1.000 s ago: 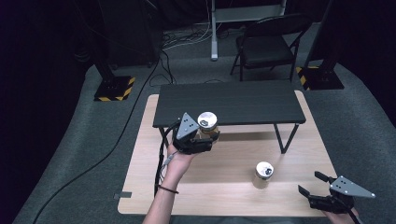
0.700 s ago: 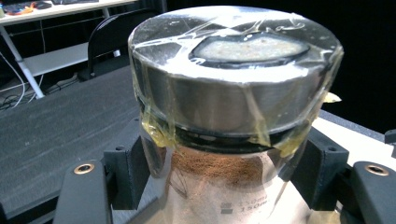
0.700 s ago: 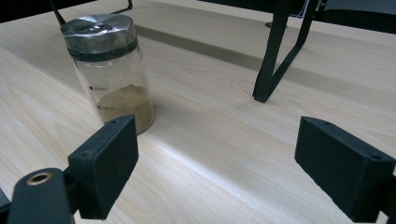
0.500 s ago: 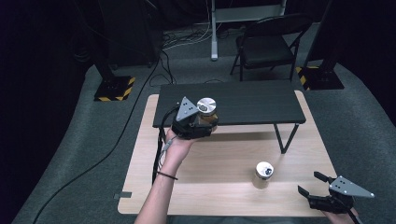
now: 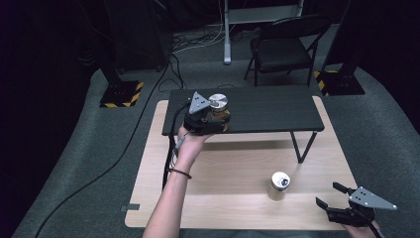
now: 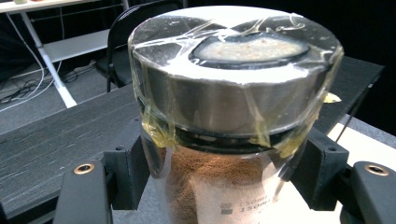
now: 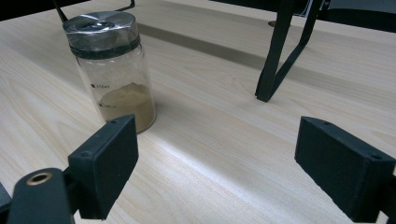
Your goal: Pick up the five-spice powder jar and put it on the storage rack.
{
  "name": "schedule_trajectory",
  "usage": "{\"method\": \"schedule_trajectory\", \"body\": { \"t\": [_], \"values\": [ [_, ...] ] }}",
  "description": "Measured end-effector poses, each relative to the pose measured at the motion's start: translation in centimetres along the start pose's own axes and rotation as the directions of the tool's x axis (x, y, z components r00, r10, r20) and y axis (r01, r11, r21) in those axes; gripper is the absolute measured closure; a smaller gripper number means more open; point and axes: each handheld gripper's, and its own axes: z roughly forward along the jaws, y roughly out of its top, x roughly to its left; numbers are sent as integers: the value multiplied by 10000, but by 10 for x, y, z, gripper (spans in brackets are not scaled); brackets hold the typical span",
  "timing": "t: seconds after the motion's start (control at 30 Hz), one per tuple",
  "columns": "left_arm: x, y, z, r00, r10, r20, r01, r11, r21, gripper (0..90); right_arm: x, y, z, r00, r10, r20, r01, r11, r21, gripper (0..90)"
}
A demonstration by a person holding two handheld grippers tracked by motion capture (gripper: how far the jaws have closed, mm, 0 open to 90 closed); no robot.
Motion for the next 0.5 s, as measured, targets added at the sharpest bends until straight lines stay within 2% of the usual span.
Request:
{"method": "schedule_trajectory", "body": {
  "t": [0.23,0.33,0.4,0.5],
  "values": [
    [1,5,9,9998,-32,-213,35,9999,126,304,-1,0,0,10000,4,5,-4,10000,3,120],
    [-2,12,15,9994,180,-312,-166,9990,425,304,0,0,0,10000,3,10,-3,10000,1,121],
    [-1,12,15,9994,206,-294,-192,9988,447,303,0,0,0,10000,9,15,-9,10000,7,120],
    [1,11,16,9997,14,-251,-4,9992,402,300,0,0,0,10000,12,12,-12,10000,-5,120]
  ]
}}
